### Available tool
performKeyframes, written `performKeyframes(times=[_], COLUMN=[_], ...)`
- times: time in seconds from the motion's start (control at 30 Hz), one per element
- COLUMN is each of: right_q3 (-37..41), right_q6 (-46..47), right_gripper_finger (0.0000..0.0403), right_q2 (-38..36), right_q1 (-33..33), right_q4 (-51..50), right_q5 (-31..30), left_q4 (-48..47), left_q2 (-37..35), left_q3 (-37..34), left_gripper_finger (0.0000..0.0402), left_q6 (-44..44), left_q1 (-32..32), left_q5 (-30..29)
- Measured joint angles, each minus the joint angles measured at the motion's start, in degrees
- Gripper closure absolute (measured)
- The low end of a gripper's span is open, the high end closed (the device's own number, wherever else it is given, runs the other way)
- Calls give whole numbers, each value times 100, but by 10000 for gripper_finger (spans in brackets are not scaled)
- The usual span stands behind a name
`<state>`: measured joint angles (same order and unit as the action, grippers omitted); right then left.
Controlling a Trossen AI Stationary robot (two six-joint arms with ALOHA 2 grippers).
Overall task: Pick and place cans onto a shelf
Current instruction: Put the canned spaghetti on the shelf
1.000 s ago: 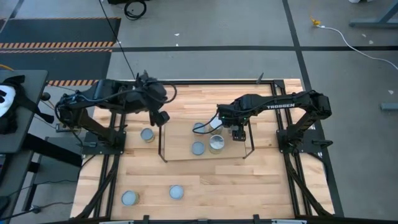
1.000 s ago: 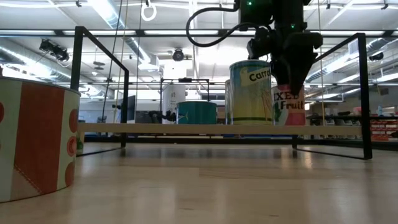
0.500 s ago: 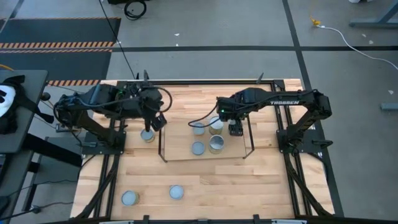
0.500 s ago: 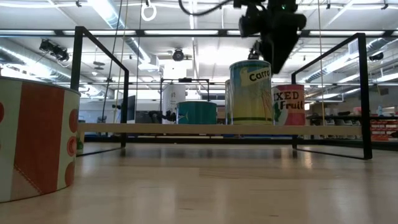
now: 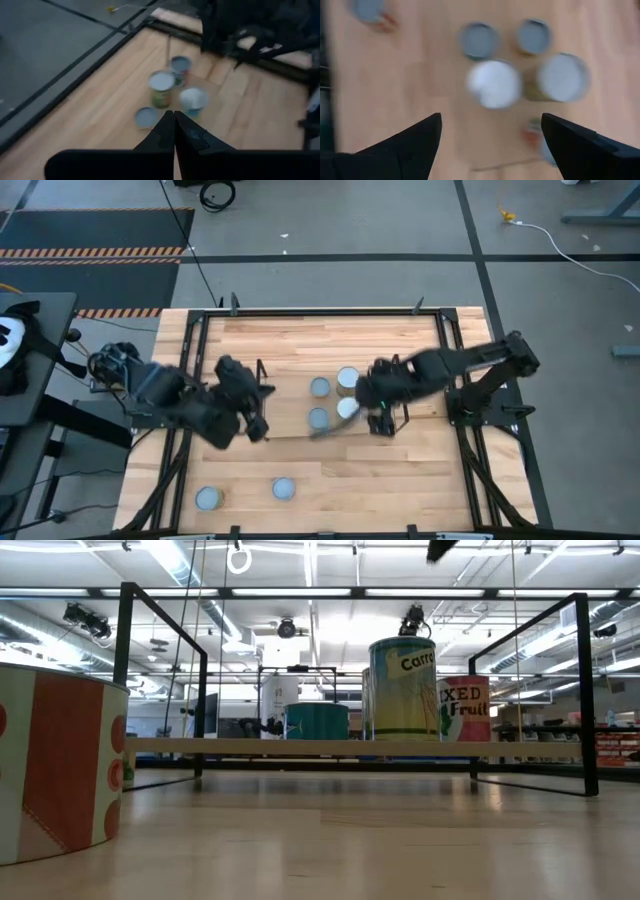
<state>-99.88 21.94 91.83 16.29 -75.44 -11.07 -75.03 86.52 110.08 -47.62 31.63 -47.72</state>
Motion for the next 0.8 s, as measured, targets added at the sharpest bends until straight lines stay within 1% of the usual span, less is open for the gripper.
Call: performKeyframes(times=[0.13, 0.27, 0.33, 0.43, 0.5, 0.57, 0.7, 0.8], right_q3=[18, 142, 263, 293, 293, 247, -98, -556], right_q6=[695, 1503, 1956, 2609, 2960, 3266, 3728, 3839], right_gripper_finger=[54, 54, 54, 54, 54, 54, 54, 54], right_q2=[0, 0, 11, 186, 342, 537, 1027, 1440], right_q1=[872, 1632, 1965, 2438, 2711, 2926, 3159, 3224], right_q4=[540, 1291, 1695, 1884, 1973, 1970, 1968, 1965], right_q5=[4, -228, -345, -604, -733, -744, -699, -587], left_q4=[1034, 1888, 2176, 2410, 2592, 2908, 3756, 3920], left_q2=[-16, -5, -6, 0, 2, 47, 54, 50], left_q3=[-592, -1141, -1363, -1476, -1488, -1493, -1490, -1490], left_gripper_finger=[395, 395, 395, 385, 366, 338, 265, 206], left_q6=[-99, 336, 606, 730, 1006, 1451, 2185, 2343], left_q1=[334, 508, 455, 168, -89, -341, -766, -908], left_q5=[-114, -99, -131, -30, 220, 565, 1549, 2147])
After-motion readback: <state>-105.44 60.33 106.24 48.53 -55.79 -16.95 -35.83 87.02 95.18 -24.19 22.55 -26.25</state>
